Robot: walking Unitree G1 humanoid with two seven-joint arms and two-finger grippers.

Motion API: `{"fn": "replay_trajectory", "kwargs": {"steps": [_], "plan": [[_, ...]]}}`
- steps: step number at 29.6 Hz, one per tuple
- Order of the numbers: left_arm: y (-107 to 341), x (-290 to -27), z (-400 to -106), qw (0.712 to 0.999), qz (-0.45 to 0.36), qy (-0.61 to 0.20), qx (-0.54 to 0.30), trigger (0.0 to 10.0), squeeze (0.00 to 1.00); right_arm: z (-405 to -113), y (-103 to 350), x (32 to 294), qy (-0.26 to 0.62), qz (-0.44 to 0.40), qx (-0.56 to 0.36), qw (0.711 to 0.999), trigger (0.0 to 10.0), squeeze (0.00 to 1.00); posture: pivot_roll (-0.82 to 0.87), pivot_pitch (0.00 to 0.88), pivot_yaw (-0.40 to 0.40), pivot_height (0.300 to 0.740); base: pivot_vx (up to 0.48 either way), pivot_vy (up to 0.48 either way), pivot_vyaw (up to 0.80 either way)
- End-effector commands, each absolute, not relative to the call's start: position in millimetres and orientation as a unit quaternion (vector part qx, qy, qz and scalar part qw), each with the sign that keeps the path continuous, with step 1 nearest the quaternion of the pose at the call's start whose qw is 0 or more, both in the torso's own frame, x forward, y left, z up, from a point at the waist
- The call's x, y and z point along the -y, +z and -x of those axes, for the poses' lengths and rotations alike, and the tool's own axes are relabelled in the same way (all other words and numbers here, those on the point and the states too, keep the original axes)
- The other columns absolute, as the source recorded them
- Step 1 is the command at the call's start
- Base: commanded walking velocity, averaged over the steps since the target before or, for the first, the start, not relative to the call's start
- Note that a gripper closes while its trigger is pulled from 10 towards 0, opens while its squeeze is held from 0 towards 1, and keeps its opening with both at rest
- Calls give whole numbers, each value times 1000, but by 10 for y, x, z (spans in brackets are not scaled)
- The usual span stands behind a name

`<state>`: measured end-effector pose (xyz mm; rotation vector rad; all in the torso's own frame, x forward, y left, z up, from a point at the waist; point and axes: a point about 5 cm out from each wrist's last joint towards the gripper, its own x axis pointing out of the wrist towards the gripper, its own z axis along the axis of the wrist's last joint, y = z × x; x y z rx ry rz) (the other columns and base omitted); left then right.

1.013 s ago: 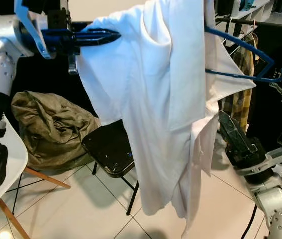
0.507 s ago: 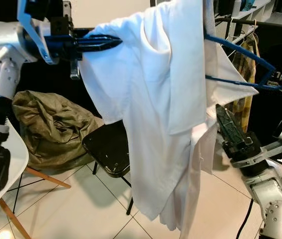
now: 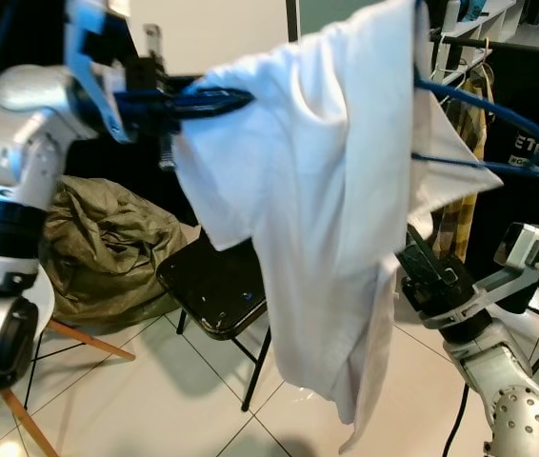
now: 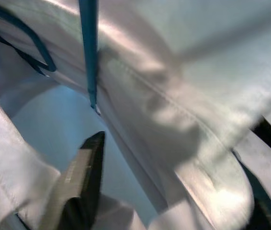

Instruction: Hang hanger

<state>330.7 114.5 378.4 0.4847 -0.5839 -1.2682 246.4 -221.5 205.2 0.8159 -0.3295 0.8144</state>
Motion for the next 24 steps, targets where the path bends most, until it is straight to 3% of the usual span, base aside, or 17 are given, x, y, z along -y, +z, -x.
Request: {"fn": "replay_trajectory", "kwargs": {"steps": [1, 12, 16, 17, 24], "plan": [[3820, -1164, -3284, 744, -218, -567, 277, 6392, 0, -2481, 2069, 2176, 386, -381, 157, 825, 0, 0, -76, 36, 88, 740, 0, 0, 0], [3794, -1209, -3289, 757, -214, -552, 277, 6275, 0, -2579, 2080, 2295, 334, -374, 168, 849, 0, 0, -76, 38, 82, 740, 0, 0, 0], [3789, -1325, -3320, 776, -209, -526, 277, 6235, 0, -2639, 2071, 2397, 299, -366, 164, 866, 0, 0, -81, 44, 73, 740, 0, 0, 0], [3775, -1439, -3332, 794, -203, -502, 276, 6275, 0, -2669, 2088, 2504, 276, -359, 164, 876, 0, 0, -81, 47, 59, 740, 0, 0, 0], [3693, -1689, -3328, 828, -191, -455, 268, 6314, 0, -2720, 2161, 2654, 255, -339, 162, 891, 0, 0, -76, 58, 32, 740, 0, 0, 0]]}}
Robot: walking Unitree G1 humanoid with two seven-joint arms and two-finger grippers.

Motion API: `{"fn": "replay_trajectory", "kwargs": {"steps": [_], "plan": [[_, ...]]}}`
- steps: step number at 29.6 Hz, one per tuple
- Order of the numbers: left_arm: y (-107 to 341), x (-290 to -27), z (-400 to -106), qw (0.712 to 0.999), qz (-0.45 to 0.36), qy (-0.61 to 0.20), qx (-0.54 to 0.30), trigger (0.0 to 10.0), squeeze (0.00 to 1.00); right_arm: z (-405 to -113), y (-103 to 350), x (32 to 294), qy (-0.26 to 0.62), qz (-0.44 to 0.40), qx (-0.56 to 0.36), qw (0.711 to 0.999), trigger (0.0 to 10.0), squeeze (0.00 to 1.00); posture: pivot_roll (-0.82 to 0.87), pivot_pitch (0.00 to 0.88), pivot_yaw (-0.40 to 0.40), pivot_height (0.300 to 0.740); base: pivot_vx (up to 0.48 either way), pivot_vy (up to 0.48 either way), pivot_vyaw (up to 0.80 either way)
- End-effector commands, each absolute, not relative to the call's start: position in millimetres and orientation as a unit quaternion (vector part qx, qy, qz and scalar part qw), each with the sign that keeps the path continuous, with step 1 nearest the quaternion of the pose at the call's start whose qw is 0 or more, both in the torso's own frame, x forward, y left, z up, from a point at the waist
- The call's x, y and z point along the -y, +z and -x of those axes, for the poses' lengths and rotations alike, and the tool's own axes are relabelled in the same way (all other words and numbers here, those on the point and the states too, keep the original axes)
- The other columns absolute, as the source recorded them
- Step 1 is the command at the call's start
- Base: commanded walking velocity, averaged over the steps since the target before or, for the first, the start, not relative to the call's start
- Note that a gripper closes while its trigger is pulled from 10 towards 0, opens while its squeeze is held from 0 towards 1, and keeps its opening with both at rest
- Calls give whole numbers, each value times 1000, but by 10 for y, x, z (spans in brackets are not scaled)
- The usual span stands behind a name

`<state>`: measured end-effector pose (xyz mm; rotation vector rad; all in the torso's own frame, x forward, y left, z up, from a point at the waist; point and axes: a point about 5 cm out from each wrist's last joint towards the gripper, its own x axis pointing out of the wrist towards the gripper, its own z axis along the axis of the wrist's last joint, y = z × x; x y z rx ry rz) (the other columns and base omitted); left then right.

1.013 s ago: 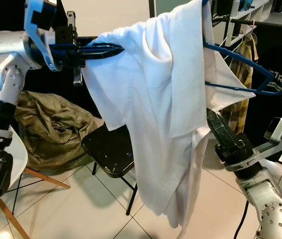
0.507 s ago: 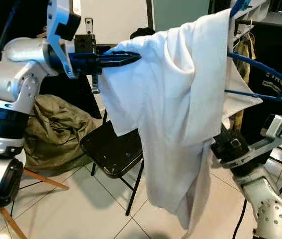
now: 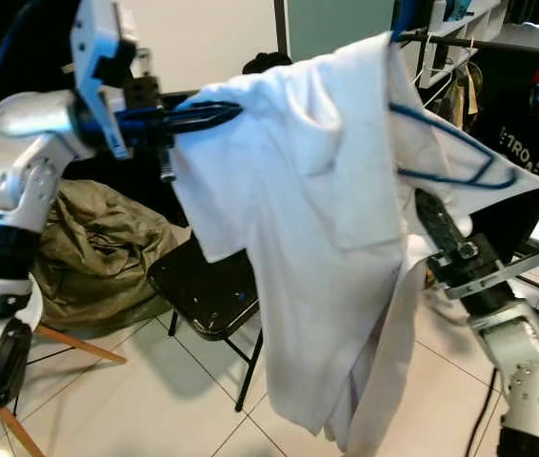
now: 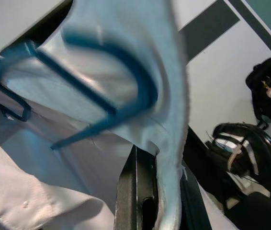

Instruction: Hang hanger

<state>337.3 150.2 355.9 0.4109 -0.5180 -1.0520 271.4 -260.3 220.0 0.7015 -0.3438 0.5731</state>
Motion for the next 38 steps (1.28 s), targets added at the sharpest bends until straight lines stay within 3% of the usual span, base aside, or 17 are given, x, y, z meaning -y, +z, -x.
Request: {"fn": "replay_trajectory", "kwargs": {"steps": [1, 11, 14, 17, 18, 20, 21, 22, 29, 30, 31, 33, 38], "plan": [[3677, -1732, -3327, 834, -188, -445, 266, 6314, 0, -2734, 2170, 2676, 251, -333, 159, 895, 0, 0, -76, 59, 30, 740, 0, 0, 0], [3088, -1853, -3269, 869, -198, -410, 195, 6784, 0, -2998, 2281, 2817, 212, -273, 110, 932, 0, 0, -70, 71, -9, 740, 0, 0, 0], [2797, -1734, -3168, 881, -197, -398, 165, 5882, 0, -3157, 2309, 2733, 217, -225, 69, 947, 0, 0, -58, 79, -24, 740, 0, 0, 0], [2737, -1703, -3144, 883, -199, -395, 158, 5882, 0, -3190, 2295, 2699, 218, -202, 54, 953, 0, 0, -58, 79, -24, 740, 0, 0, 0], [2685, -1665, -3130, 886, -198, -390, 152, 5569, 0, -3230, 2257, 2666, 211, -175, 33, 961, 2039, 0, -56, 79, -27, 740, 0, 0, 0], [2685, -1665, -3130, 886, -198, -390, 152, 5569, 0, -3230, 2257, 2666, 211, -175, 33, 961, 2039, 0, -56, 79, -27, 740, 0, 0, 0], [2634, -1610, -3116, 890, -195, -384, 148, 5294, 0, -3275, 2210, 2639, 201, -141, 8, 969, 2980, 0, -56, 80, -26, 740, 0, 0, 0], [2574, -1526, -3099, 895, -186, -380, 145, 5529, 0, -3325, 2154, 2596, 190, -98, -20, 977, 10000, 0, -57, 80, -25, 740, 0, 0, 0], [2457, -1338, -3060, 907, -181, -356, 135, 5569, 0, -3461, 2024, 2471, 165, 28, -81, 983, 10000, 0, -54, 75, -25, 740, 0, 0, 0], [2433, -1323, -3064, 909, -196, -343, 130, 5961, 0, -3501, 1991, 2463, 152, 62, -94, 982, 10000, 0, -53, 73, -25, 740, 0, 0, 0], [2433, -1323, -3064, 909, -196, -343, 130, 5961, 0, -3501, 1991, 2463, 152, 62, -94, 982, 10000, 0, -53, 73, -25, 740, 0, 0, 0], [2404, -1320, -3061, 910, -222, -331, 117, 6980, 0, -3560, 2029, 2468, 134, 69, -88, 985, 10000, 0, -48, 70, -24, 740, 0, 0, 0], [2364, -1382, -3047, 908, -265, -309, 96, 7176, 0, -3642, 2144, 2514, 104, 67, -65, 990, 10000, 0, -42, 71, -25, 740, 0, 0, 0]]}}
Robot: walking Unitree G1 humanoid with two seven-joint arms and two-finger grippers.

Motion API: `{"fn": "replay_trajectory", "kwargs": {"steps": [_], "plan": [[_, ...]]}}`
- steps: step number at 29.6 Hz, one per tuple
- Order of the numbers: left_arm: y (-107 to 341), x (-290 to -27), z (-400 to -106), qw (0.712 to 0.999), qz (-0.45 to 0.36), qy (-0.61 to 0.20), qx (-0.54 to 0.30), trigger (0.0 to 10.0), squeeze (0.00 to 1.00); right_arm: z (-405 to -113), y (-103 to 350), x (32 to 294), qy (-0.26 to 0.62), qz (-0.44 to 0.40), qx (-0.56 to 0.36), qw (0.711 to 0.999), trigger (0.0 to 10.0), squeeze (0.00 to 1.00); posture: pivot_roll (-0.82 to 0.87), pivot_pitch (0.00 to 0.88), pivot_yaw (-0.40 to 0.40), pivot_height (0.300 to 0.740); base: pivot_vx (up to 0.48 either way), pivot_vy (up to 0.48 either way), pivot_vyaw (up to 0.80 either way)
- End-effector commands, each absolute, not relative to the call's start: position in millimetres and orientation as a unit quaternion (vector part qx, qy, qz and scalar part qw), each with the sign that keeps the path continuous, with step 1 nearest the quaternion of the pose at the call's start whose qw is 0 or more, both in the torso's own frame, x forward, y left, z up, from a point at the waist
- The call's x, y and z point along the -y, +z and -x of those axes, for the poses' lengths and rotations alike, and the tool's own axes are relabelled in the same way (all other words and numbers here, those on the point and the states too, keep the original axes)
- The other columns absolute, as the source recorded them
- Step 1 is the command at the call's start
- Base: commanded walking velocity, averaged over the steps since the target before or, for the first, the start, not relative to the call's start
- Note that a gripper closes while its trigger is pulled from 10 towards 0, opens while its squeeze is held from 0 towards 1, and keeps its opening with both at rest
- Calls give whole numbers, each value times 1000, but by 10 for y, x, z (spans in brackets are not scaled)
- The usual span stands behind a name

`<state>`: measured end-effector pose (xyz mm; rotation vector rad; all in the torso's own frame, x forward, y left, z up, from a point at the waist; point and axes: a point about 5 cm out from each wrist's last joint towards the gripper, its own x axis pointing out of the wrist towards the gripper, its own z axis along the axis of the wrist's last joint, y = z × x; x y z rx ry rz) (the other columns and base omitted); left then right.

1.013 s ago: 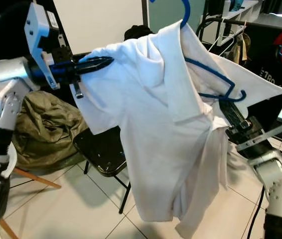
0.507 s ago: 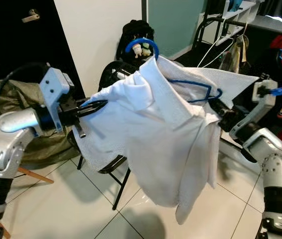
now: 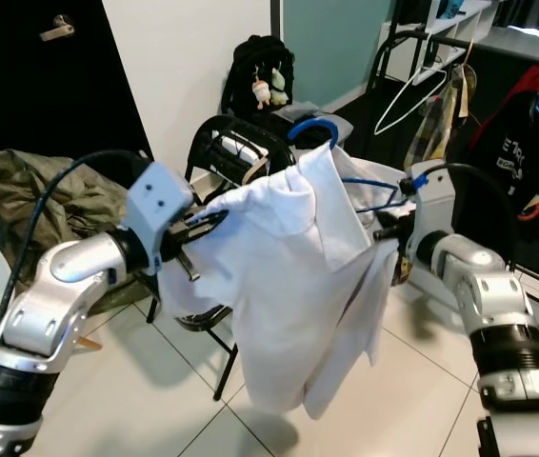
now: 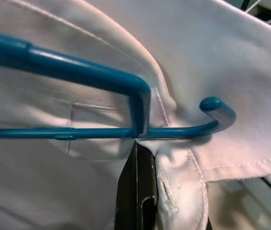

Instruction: Hang hanger

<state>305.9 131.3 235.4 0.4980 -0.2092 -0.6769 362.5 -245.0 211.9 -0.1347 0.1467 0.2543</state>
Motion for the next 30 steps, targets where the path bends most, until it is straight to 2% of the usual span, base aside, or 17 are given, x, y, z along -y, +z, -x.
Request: {"fn": "replay_trajectory", "kwargs": {"steps": [1, 2, 7, 8, 12, 19, 22, 28, 30], "plan": [[2364, -1382, -3047, 908, -265, -309, 96, 7176, 0, -3642, 2144, 2514, 104, 67, -65, 990, 10000, 0, -42, 71, -25, 740, 0, 0, 0], [2349, -1451, -3049, 907, -282, -300, 85, 7608, 0, -3660, 2185, 2547, 90, 62, -56, 992, 10000, 0, -39, 71, -25, 740, 0, 0, 0], [2350, -1611, -3052, 908, -309, -274, 67, 7882, 0, -3687, 2244, 2600, 69, 51, -37, 996, 10000, 0, -26, 72, -26, 740, 0, 0, 0], [2375, -1719, -3061, 910, -322, -255, 61, 7922, 0, -3688, 2263, 2612, 71, 41, -27, 996, 10000, 0, -25, 72, -26, 740, 0, 0, 0], [2431, -1904, -3078, 910, -346, -222, 53, 7843, 0, -3644, 2310, 2552, 121, 21, 3, 992, 10000, 0, -22, 75, -22, 740, 0, 0, 0], [2453, -1971, -3086, 907, -363, -208, 48, 7804, 0, -3600, 2367, 2564, 150, 3, 25, 988, 10000, 0, -23, 76, -21, 740, 0, 0, 0], [2452, -1963, -3089, 907, -364, -208, 48, 7843, 0, -3599, 2372, 2571, 150, 1, 27, 988, 10000, 0, -23, 76, -20, 740, 0, 0, 0], [2444, -1747, -3107, 916, -326, -225, 67, 7647, 0, -3633, 2340, 2384, 176, -8, 31, 984, 10000, 0, -24, 76, -19, 740, 0, 0, 0], [2424, -1467, -3121, 927, -268, -247, 86, 7059, 0, -3665, 2314, 2073, 212, -25, 37, 976, 10000, 0, -27, 73, -18, 740, 0, 0, 0]]}}
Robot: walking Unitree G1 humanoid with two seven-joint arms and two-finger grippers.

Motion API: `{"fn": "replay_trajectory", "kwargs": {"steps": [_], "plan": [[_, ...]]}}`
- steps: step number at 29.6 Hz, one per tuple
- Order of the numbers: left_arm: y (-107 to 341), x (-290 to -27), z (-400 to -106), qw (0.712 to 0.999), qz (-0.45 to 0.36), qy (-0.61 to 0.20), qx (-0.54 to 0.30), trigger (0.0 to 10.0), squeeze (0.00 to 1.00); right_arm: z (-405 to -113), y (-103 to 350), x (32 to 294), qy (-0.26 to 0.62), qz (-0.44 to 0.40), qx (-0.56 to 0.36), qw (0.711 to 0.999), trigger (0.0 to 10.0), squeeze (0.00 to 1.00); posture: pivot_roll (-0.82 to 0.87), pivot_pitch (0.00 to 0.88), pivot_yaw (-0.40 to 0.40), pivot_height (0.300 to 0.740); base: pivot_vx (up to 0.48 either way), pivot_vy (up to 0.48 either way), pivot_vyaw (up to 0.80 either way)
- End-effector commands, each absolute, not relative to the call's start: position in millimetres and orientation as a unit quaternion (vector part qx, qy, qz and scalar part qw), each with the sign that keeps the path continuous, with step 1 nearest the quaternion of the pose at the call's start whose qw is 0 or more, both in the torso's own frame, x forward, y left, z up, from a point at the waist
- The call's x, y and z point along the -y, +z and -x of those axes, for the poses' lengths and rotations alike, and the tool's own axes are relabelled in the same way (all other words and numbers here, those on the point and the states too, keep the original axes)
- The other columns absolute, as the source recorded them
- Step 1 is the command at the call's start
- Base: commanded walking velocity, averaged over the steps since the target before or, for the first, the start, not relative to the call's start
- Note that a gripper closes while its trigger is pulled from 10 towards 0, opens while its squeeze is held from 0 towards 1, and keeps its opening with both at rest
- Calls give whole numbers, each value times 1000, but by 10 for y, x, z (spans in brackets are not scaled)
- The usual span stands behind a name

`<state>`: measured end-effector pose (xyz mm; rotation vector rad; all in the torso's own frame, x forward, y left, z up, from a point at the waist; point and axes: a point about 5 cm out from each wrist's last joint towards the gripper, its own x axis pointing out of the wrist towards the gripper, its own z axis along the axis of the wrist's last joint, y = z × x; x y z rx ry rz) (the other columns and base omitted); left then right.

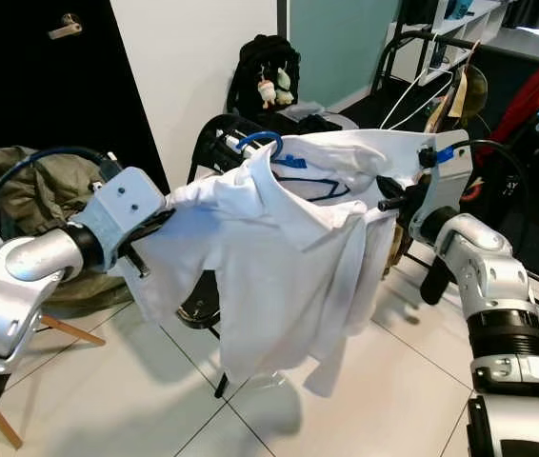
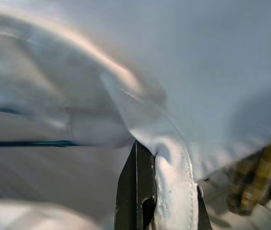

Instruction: Hang hanger

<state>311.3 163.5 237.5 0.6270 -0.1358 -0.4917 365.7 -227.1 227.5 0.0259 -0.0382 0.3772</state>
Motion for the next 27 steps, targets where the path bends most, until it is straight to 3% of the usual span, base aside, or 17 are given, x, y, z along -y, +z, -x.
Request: {"fn": "replay_trajectory", "kwargs": {"steps": [1, 6, 15, 22, 27], "plan": [[2424, -1467, -3121, 927, -268, -247, 86, 7059, 0, -3665, 2314, 2073, 212, -25, 37, 976, 10000, 0, -27, 73, -18, 740, 0, 0, 0], [2371, -1185, -3125, 935, -222, -260, 90, 7059, 0, -3701, 2347, 1743, 244, -41, 50, 967, 10000, 0, -28, 73, -17, 740, 0, 0, 0], [2322, -1095, -3124, 944, -195, -256, 81, 7176, 0, -3712, 2374, 1652, 255, -50, 55, 964, 10000, 0, -31, 73, -15, 740, 0, 0, 0], [2267, -979, -3112, 942, -182, -273, 72, 7882, 0, -3633, 2308, 1442, 302, -39, 46, 951, 10000, 0, -38, 67, -8, 740, 0, 0, 0], [2284, -1075, -3112, 931, -214, -287, 76, 8392, 0, -3625, 2280, 1592, 283, -24, 37, 958, 10000, 0, -36, 64, -6, 740, 0, 0, 0]]}}
